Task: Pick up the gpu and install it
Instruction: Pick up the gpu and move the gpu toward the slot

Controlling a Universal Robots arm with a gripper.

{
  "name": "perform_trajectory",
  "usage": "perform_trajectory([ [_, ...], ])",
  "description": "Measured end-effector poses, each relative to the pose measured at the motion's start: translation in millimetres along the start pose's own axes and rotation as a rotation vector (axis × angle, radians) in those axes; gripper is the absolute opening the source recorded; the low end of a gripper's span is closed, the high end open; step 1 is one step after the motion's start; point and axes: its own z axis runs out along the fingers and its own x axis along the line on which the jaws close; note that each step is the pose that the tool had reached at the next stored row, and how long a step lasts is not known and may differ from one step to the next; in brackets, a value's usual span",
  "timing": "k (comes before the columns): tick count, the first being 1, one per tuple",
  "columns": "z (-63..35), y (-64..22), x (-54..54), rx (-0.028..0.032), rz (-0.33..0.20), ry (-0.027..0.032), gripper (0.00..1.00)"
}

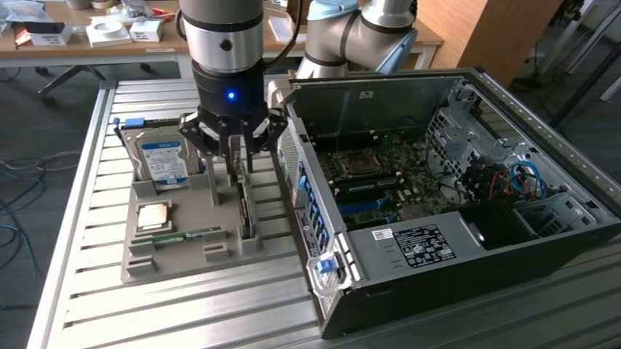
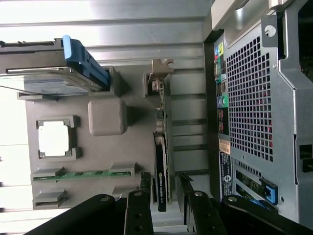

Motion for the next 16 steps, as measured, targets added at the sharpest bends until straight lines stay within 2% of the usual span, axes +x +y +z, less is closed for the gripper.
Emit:
perform_trajectory([
  [4,0.1,0.0,0.0,0.0036,0.000,-0.0004,0.36],
  [6,0.1,0.0,0.0,0.0038,0.000,-0.0004,0.36],
  [7,0.1,0.0,0.0,0.0038,0.000,-0.0003,0.43],
  [11,0.2,0.0,0.0,0.0038,0.000,-0.0004,0.43],
  [16,8.2,-0.3,0.2,-0.0031,0.000,0.0000,0.43],
])
